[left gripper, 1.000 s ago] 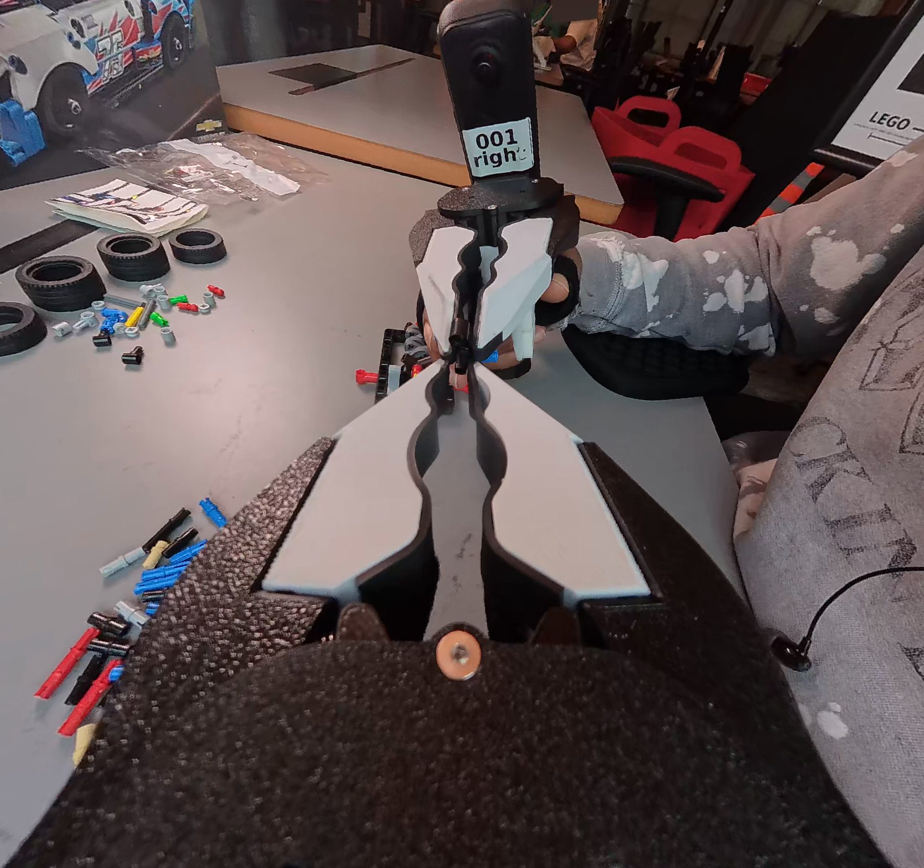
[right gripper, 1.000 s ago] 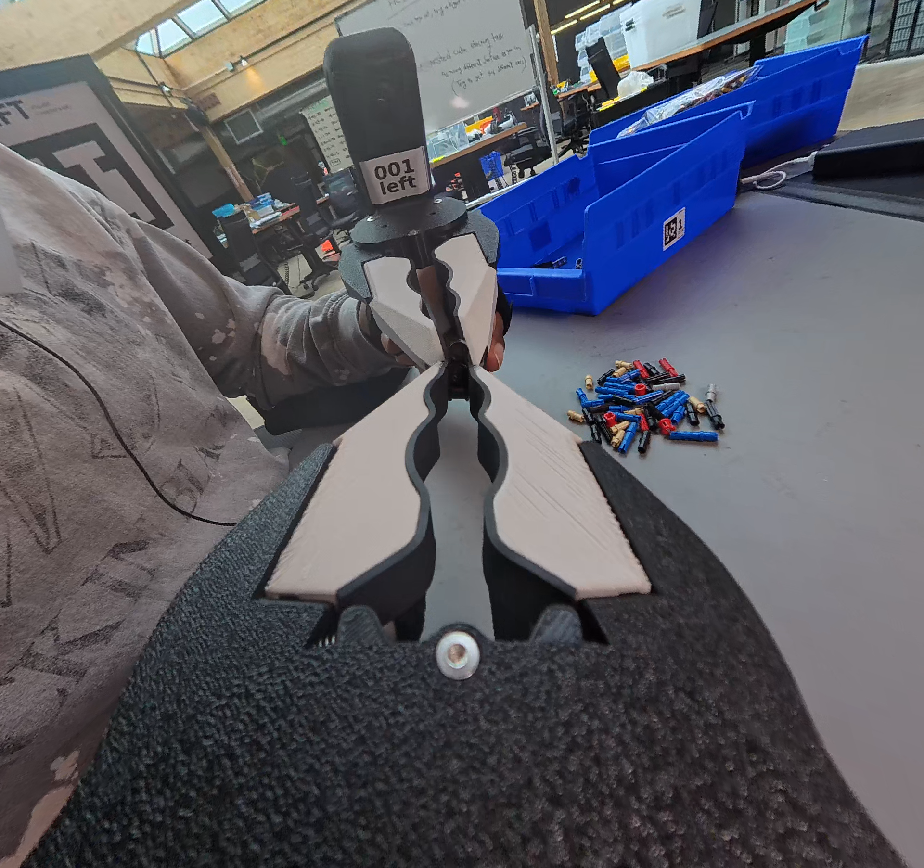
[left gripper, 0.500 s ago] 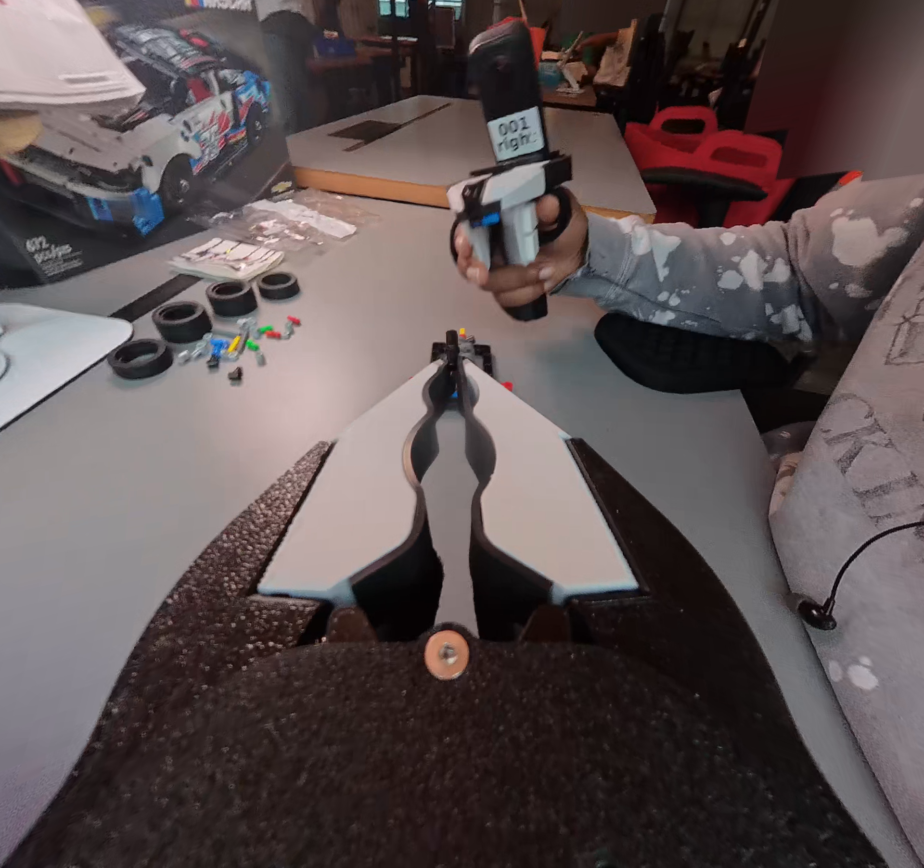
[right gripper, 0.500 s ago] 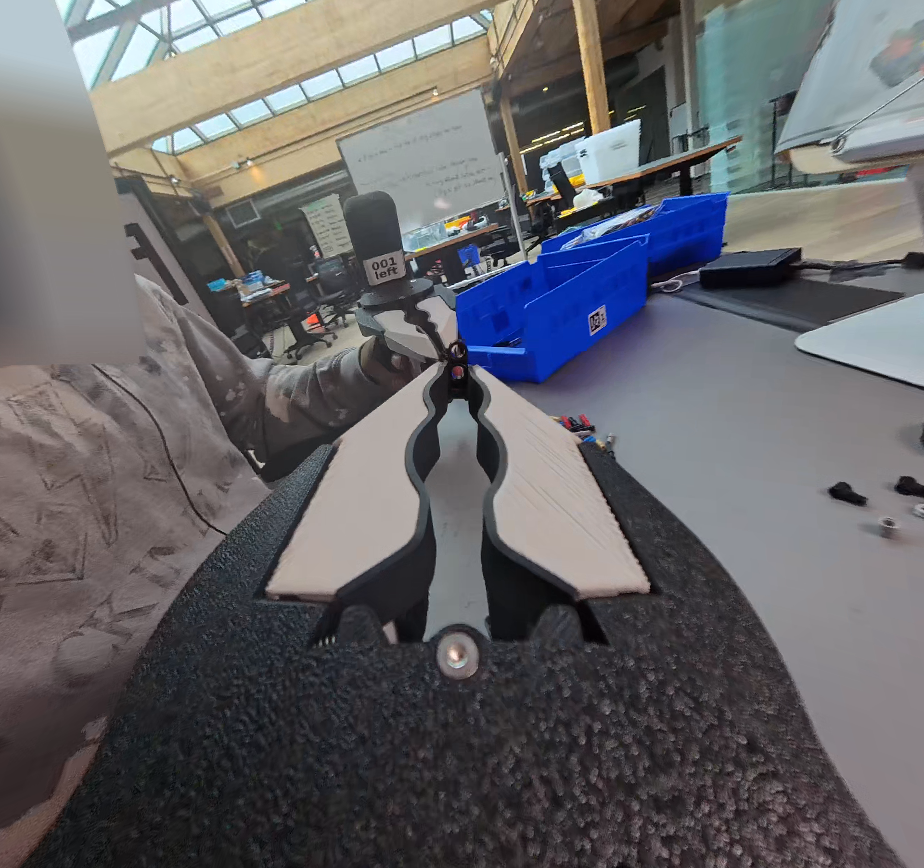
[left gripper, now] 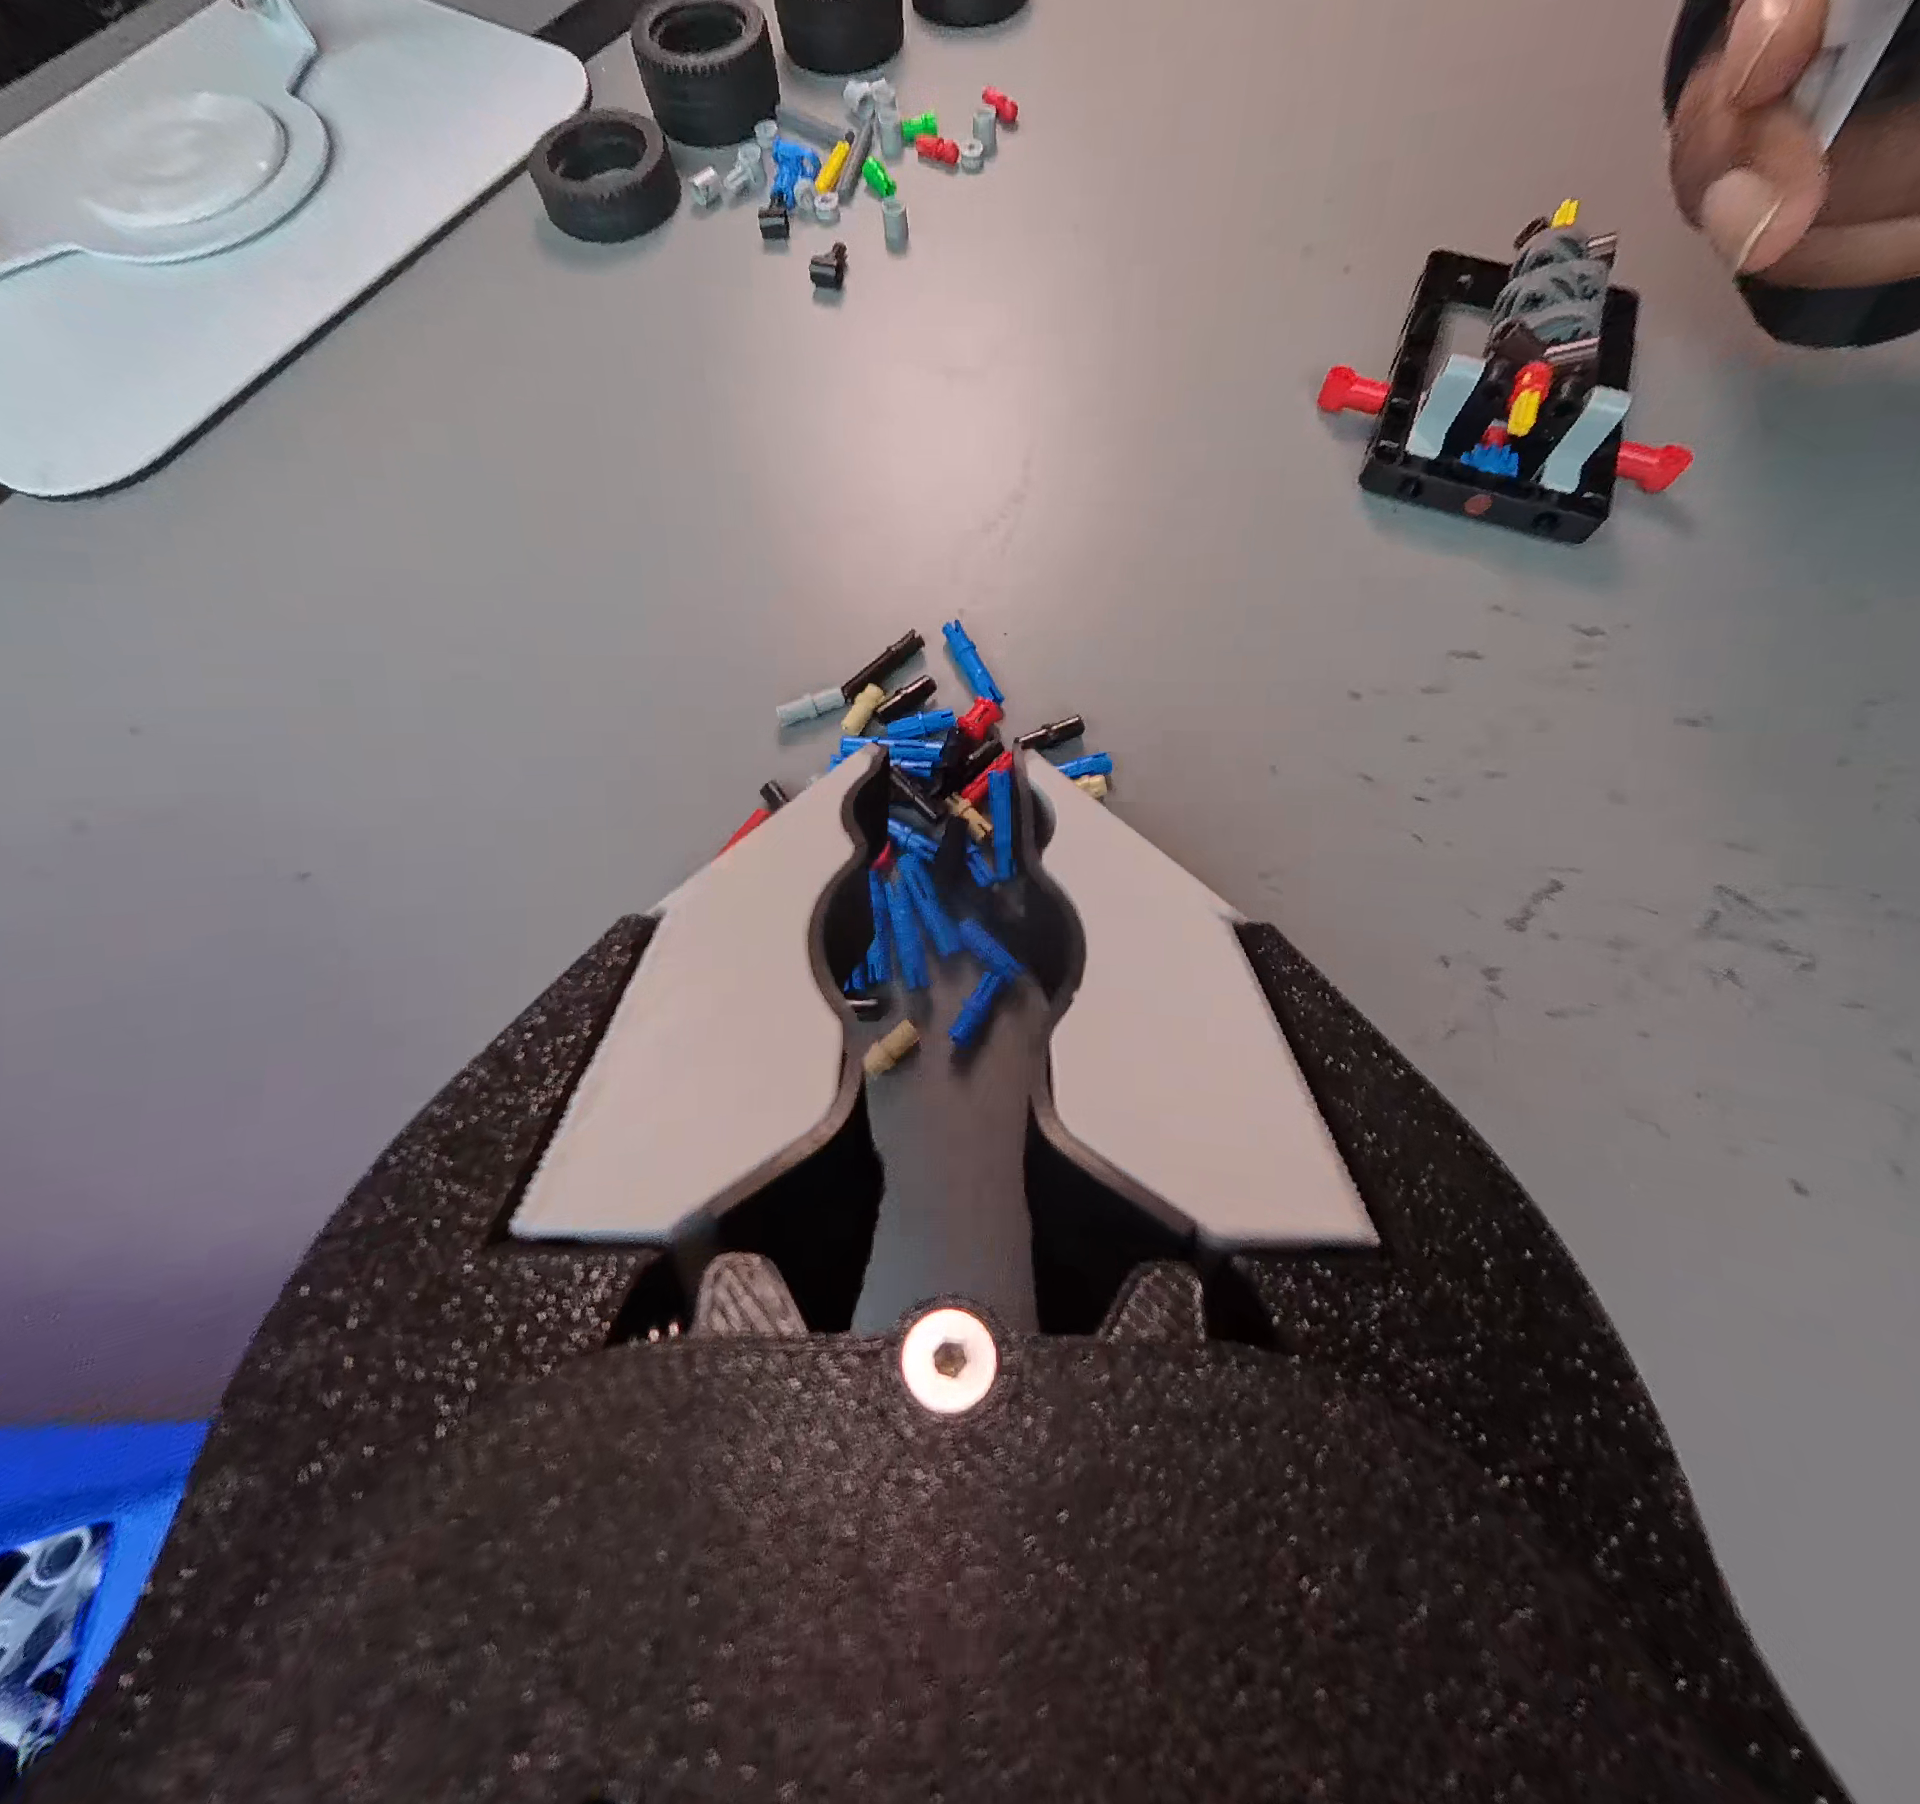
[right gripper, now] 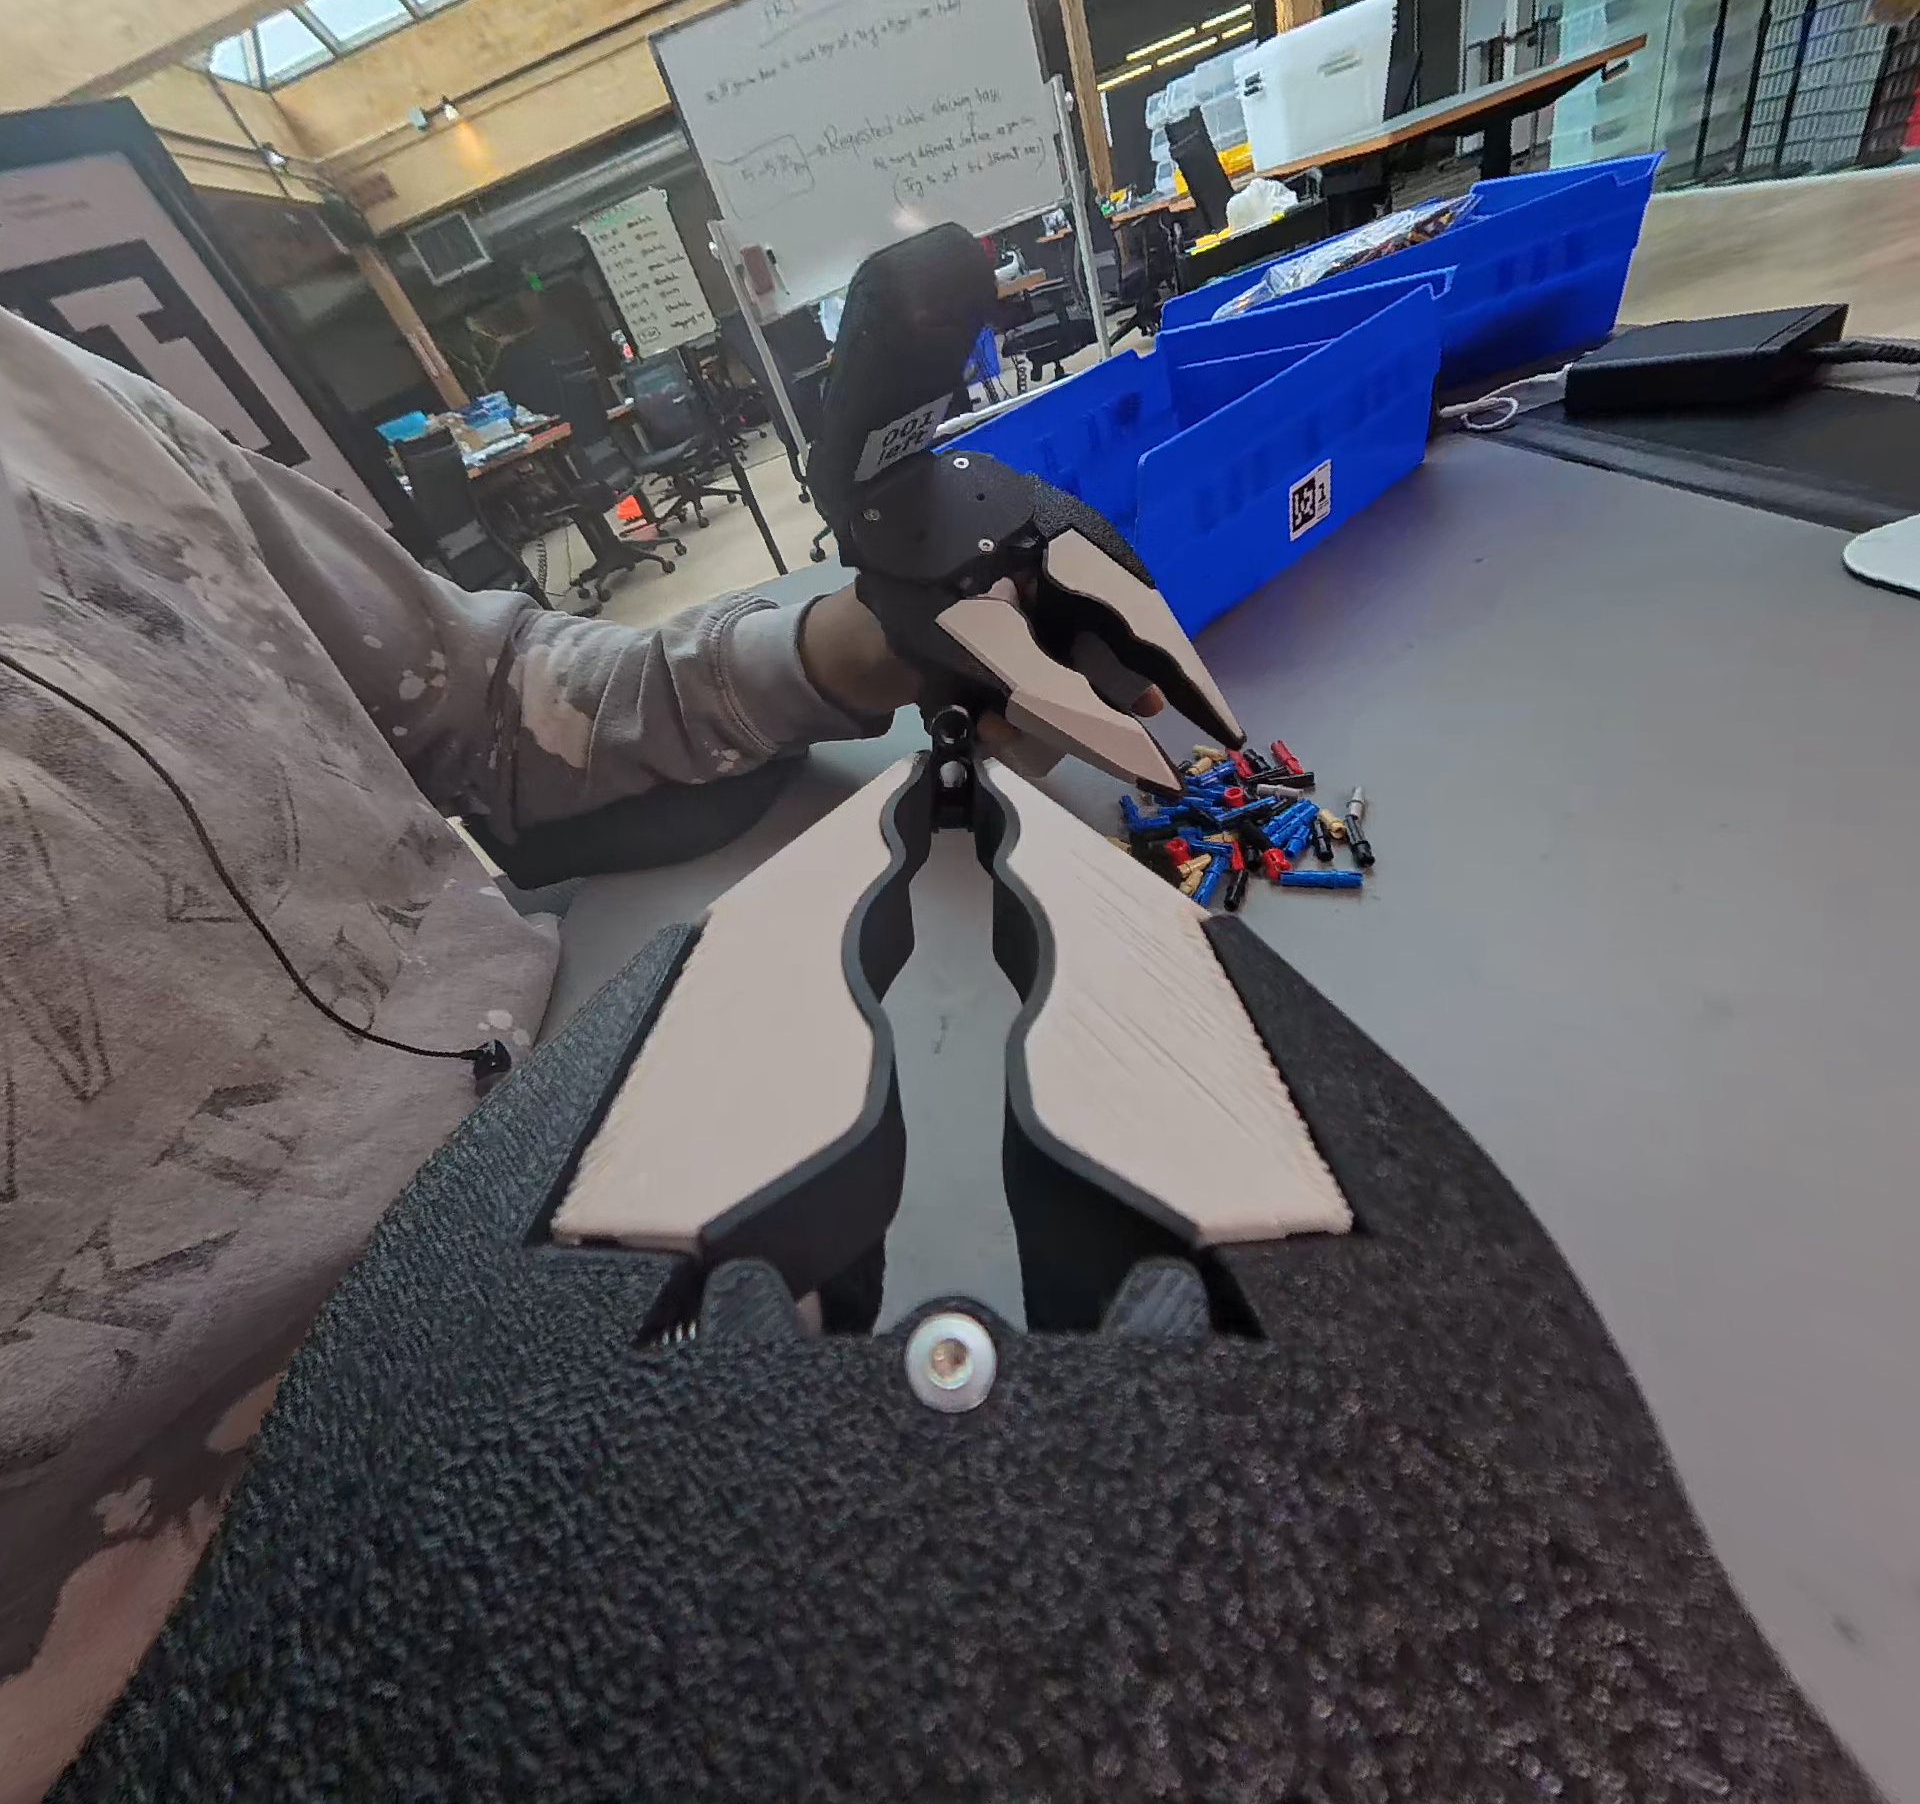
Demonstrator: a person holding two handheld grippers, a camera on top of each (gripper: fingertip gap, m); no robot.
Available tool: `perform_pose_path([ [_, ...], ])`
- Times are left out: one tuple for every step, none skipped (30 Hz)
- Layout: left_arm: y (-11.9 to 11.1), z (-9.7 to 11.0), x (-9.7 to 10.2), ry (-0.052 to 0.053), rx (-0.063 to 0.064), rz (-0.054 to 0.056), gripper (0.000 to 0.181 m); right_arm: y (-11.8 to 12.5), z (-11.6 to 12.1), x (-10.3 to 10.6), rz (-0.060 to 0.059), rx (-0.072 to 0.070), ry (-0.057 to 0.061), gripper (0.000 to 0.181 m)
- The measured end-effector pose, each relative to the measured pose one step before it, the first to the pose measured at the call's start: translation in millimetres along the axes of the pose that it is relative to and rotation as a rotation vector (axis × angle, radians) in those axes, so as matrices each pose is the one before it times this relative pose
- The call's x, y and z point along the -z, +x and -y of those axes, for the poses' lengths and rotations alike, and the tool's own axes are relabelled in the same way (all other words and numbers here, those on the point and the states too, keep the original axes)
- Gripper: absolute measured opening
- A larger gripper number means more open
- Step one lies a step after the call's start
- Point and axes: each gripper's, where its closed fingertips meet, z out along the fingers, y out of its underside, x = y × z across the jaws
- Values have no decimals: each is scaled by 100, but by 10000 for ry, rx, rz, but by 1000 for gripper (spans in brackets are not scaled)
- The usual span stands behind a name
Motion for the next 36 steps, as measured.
perform_pose_path([
  [644, 724, 284, 393, 101, -326, 25, -1, 154, -92, 19, -144, 125, 7],
  [877, 802, 260, 448, 131, -436, 25, -50, 174, -123, 70, -216, 149, 7],
  [1132, 871, 206, 493, 121, -540, 26, -13, 193, -126, 68, -286, 160, 7],
  [1325, 915, 138, 498, 52, -575, 26, 27, 128, -159, 53, -367, 124, 7],
  [1263, 841, 33, 437, -85, -449, 27, 176, -15, -209, -21, -457, 35, 7],
  [1080, 755, -67, 340, -237, -270, 28, 257, -20, -256, -63, -499, 65, 7],
  [912, 655, -124, 261, -323, -144, 27, 215, -10, -294, -27, -563, 106, 7],
  [774, 623, -147, 222, -333, -83, 28, 52, -33, -294, 98, -601, 109, 7],
  [609, 548, -131, 191, -313, -17, 28, -161, 41, -280, 224, -540, 156, 7],
  [427, 463, -78, 145, -313, 43, 28, -316, -3, -274, 295, -451, 112, 7],
  [417, 379, -12, 117, -349, -19, 28, -496, -160, -267, 395, -351, -9, 7],
  [431, 409, 102, 159, -346, -105, 31, -748, -345, -246, 554, -324, -146, 6],
  [355, 446, 194, 215, -269, -119, 32, -1006, -547, -223, 747, -426, -302, 6],
  [409, 460, 230, 242, -162, -218, 35, -907, -539, -216, 708, -429, -278, 6],
  [657, 482, 242, 271, -35, -426, 36, -571, -442, -225, 483, -325, -194, 6],
  [992, 491, 191, 282, 97, -665, 35, -530, -526, -222, 450, -207, -237, 6],
  [1122, 442, 120, 262, 203, -746, 31, -618, -633, -261, 488, -164, -310, 6],
  [956, 439, 52, 273, 222, -615, 30, -516, -688, -303, 410, -162, -355, 7],
  [861, 462, 13, 291, 148, -525, 29, -343, -774, -351, 304, -130, -400, 7],
  [850, 312, -22, 180, 71, -505, 26, -219, -810, -372, 205, -67, -423, 7],
  [794, 17, -78, -21, 29, -466, 22, -272, -611, -345, 209, 23, -309, 7],
  [672, -59, -99, -77, 16, -383, 21, -228, -365, -255, 142, 49, -173, 7],
  [513, 50, -72, -26, -12, -245, 17, -155, -148, -151, 88, 13, -78, 6],
  [329, 14, -61, -59, -81, -111, 14, -126, -186, -99, 74, 9, -113, 7],
  [212, -67, -47, -113, -104, -44, 13, -47, -194, -88, 10, 40, -117, 7],
  [176, -82, -4, -115, -42, -63, 13, -30, -180, -66, -4, 62, -95, 6],
  [89, -37, 79, -53, 36, -54, 10, -78, 21, -28, 18, 61, 16, 7],
  [-75, 36, 129, 37, 86, 14, 9, 42, 254, 52, -77, 53, 124, 7],
  [-210, 63, 196, 91, 101, 75, 9, 67, 359, 130, -97, 62, 174, 8],
  [-277, 73, 202, 96, 113, 103, 9, 130, 416, 215, -146, 64, 209, 8],
  [-341, 78, 177, 80, 152, 128, 9, 195, 411, 255, -180, 61, 202, 8],
  [-405, 64, 162, 50, 184, 158, 8, 157, 462, 337, -188, 140, 222, 9],
  [-446, 37, 167, 31, 198, 163, 8, 113, 589, 410, -229, 300, 273, 11],
  [-464, 29, 208, 43, 212, 165, 8, 277, 579, 453, -429, 416, 219, 14],
  [-513, 65, 239, 93, 217, 193, 8, 363, 417, 445, -556, 635, 85, 17],
  [-584, 87, 246, 130, 217, 231, 8, 388, 195, 349, -610, 754, -40, 20],
])
